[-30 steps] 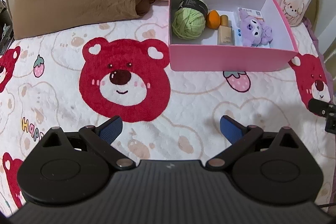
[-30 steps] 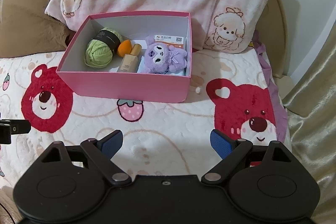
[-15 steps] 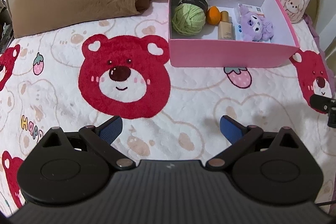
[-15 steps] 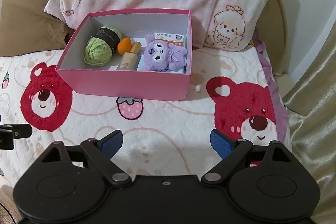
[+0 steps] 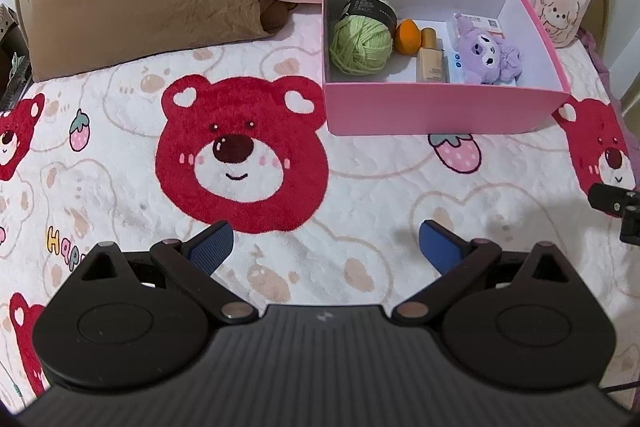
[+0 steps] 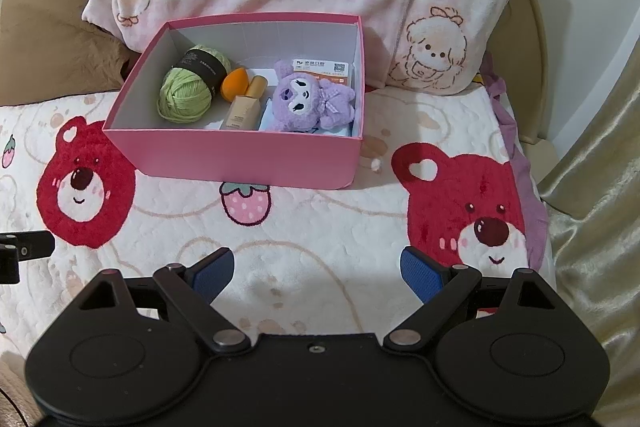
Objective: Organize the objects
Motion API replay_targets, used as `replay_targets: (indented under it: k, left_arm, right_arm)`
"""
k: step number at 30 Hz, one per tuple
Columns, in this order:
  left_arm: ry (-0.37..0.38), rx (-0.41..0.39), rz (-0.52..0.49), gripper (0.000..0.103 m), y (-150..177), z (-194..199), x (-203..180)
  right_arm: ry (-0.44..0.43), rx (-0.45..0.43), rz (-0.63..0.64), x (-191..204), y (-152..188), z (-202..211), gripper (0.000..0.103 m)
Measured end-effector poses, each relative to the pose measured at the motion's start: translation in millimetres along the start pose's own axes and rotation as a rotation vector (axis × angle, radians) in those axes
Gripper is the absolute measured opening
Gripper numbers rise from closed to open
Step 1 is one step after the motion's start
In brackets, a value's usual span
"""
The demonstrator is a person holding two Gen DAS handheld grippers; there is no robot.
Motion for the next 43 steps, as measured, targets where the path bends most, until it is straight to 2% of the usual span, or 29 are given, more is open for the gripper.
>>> replay_targets:
  k: [22,43]
  left_arm:
    - [-0.02,0.01,-0.002,0.101,1.4,1.7,1.8]
    - [-0.007,0.021,-0.013,0.101,-2.7,-1.3,3.4]
  right_arm:
    - [0.006,0.008,-0.004,-1.4,1.6,-0.5,0.093]
    - [0.014,0.014,-0.003,-1.6,2.3,-0.5,0.093]
Point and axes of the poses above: each gripper's, at about its wrist camera, not at the fingertips, and z roughly against the way its jaws point, x to its left, y to its underside, the point moved 3 cm from there along -z, roughly the way its jaws point, and after that the axes turned 9 degrees about z, right-handed, at the moved point
